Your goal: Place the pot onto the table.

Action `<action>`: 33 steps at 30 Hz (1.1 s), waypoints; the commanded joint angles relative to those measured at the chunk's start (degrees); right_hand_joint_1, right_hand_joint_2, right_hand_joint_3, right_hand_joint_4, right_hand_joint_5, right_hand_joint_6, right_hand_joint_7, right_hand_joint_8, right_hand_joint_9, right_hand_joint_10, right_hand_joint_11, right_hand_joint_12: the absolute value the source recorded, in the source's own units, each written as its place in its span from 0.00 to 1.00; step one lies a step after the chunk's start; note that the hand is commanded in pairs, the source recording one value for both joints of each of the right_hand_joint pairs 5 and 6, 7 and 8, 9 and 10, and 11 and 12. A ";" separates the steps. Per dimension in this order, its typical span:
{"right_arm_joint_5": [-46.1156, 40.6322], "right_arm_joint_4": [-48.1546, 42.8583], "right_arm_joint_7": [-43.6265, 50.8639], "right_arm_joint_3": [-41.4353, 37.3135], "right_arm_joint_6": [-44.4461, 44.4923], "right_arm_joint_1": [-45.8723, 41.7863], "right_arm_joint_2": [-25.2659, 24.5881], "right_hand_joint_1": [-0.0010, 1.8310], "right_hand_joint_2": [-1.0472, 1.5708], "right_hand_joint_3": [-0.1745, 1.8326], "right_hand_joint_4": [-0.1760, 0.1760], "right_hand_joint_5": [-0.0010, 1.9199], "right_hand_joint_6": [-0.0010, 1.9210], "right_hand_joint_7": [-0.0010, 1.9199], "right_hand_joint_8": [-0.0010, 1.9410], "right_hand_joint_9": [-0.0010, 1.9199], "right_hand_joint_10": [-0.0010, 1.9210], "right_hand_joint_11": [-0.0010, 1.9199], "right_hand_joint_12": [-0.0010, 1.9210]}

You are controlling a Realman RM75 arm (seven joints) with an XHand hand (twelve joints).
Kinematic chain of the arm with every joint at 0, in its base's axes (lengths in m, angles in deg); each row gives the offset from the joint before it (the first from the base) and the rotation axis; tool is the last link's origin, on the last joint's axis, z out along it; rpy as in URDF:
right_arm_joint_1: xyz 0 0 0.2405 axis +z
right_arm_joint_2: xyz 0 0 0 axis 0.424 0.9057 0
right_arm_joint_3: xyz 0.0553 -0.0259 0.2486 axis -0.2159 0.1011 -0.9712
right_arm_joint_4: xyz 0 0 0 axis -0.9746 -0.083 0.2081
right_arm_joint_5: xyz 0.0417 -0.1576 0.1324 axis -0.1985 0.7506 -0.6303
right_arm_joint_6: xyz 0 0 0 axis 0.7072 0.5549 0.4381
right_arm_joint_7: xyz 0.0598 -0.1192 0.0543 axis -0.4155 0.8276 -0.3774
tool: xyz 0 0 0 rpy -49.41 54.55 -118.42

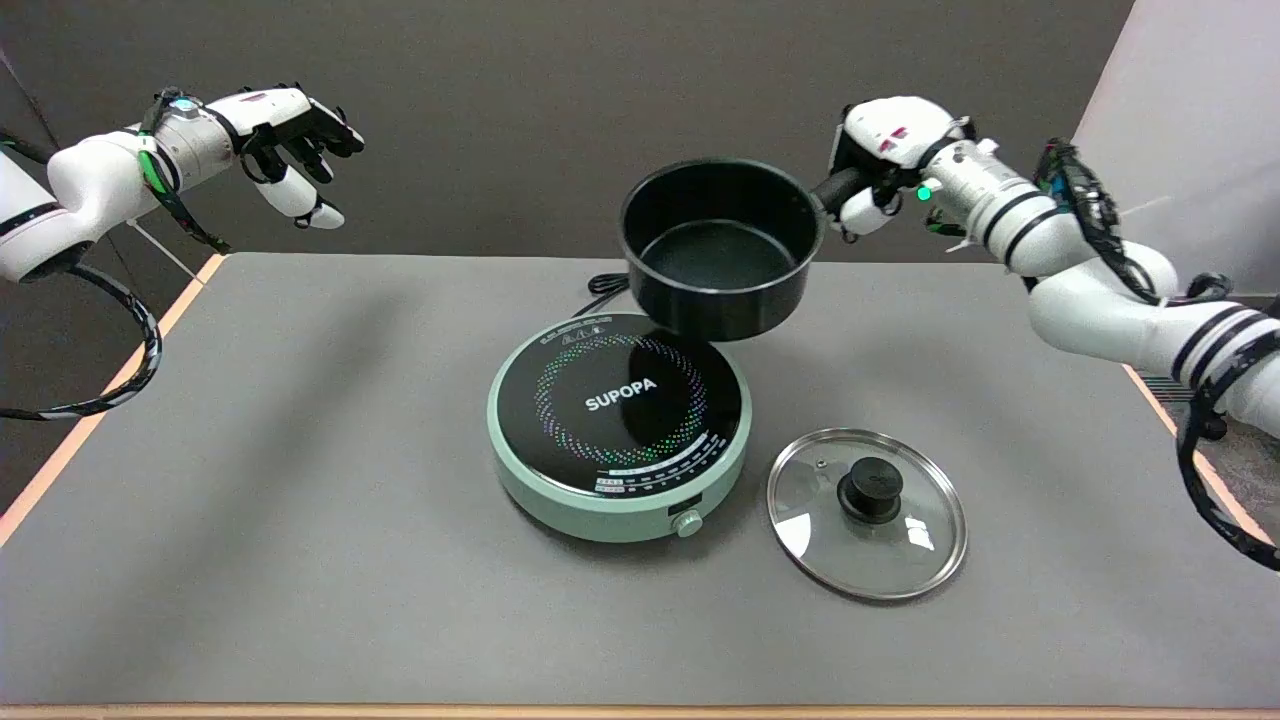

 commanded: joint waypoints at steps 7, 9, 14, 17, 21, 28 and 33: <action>-0.84 0.91 0.39 -17.14 -0.26 -9.90 4.43 0.61 0.65 0.53 0.20 0.83 0.83 0.83 0.82 0.83 0.83 0.83 0.83; -0.84 1.36 0.39 -17.22 -0.26 -9.94 4.75 0.61 0.65 0.53 0.20 0.83 0.83 0.83 0.82 0.83 0.83 0.83 0.83; -0.84 2.32 0.39 -18.66 -0.26 -10.71 5.51 0.61 0.64 0.53 0.19 0.83 0.83 0.83 0.82 0.83 0.83 0.83 0.83; -0.84 2.63 0.39 -20.32 -0.26 -11.54 5.96 0.61 0.63 0.54 0.19 0.83 0.83 0.83 0.82 0.83 0.83 0.83 0.83; -0.84 3.02 0.39 -23.32 -0.26 -13.36 6.42 0.61 0.63 0.55 0.19 0.82 0.82 0.82 0.82 0.82 0.82 0.82 0.82; -0.84 3.19 0.39 -28.30 -0.98 -17.29 7.42 0.61 0.62 0.55 0.19 0.82 0.82 0.82 0.81 0.82 0.82 0.82 0.82; -0.84 2.17 0.44 -33.87 -1.11 -20.98 7.66 0.61 0.62 0.56 0.19 0.82 0.82 0.82 0.81 0.82 0.82 0.82 0.82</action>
